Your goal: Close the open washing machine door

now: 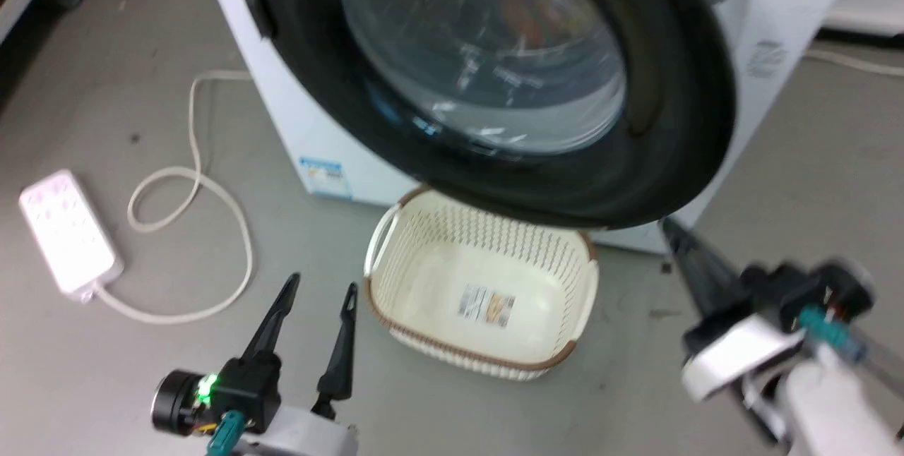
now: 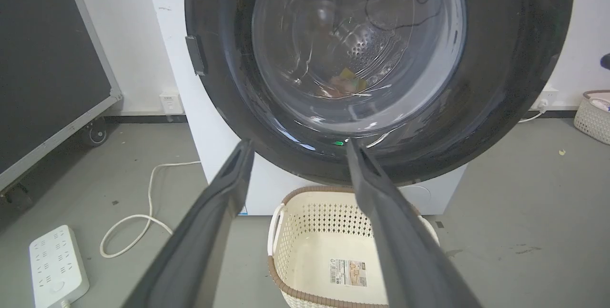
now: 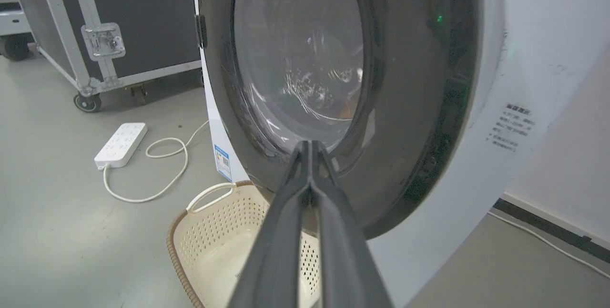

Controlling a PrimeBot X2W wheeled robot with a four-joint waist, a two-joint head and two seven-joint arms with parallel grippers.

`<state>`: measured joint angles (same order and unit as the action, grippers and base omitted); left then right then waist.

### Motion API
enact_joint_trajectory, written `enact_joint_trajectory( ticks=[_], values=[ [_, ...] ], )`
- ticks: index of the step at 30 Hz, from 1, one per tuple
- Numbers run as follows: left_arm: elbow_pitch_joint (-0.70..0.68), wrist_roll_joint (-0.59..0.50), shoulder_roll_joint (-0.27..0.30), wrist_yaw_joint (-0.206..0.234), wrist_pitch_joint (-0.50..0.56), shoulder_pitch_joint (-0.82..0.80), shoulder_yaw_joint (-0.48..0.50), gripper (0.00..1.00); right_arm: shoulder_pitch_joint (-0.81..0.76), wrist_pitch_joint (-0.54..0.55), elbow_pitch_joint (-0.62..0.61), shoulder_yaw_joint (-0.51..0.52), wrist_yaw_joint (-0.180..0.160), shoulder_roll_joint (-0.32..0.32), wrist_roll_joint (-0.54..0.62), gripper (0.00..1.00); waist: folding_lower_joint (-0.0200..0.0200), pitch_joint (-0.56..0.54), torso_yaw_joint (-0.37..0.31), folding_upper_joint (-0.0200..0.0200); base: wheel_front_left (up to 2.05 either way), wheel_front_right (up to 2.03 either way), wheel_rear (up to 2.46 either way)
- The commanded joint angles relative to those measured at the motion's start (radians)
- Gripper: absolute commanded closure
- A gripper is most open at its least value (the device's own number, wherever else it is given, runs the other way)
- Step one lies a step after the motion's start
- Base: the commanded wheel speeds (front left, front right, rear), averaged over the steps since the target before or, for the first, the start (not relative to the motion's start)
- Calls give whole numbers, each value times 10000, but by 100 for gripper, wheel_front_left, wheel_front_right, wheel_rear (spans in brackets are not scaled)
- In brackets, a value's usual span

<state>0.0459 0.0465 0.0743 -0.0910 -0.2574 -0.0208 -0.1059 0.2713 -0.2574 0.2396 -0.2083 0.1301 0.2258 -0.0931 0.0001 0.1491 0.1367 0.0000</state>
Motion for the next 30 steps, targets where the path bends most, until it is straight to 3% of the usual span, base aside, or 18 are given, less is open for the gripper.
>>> enact_joint_trajectory(
  ticks=[1,2,3,11,23,30],
  values=[
    [6,-22,-63,1,-43,-216,-57,0,485,-44,211,-137,6,339,-71,100,-1,553,422,0,0,0,0],
    [8,11,-88,-6,-43,-315,-107,0,826,-44,397,-226,6,548,-175,100,-1,721,515,0,0,0,0],
    [2,19,-139,-25,-43,-594,-272,0,1842,-18,1126,-485,6,1178,-591,100,-1,1108,764,0,0,0,0],
    [-5,38,-205,63,-43,-946,-468,0,4211,76,3021,-957,6,2365,-1744,100,-1,1770,1194,0,0,0,0],
    [-76,59,-235,268,-43,-1321,-760,0,6867,267,5250,-991,6,2980,-3044,100,-1,2383,1433,0,0,0,0],
    [-3,102,-238,369,-43,-1341,-811,0,7242,88,5998,-1033,6,2902,-3157,100,-1,2219,1400,0,0,0,0]
  ],
)
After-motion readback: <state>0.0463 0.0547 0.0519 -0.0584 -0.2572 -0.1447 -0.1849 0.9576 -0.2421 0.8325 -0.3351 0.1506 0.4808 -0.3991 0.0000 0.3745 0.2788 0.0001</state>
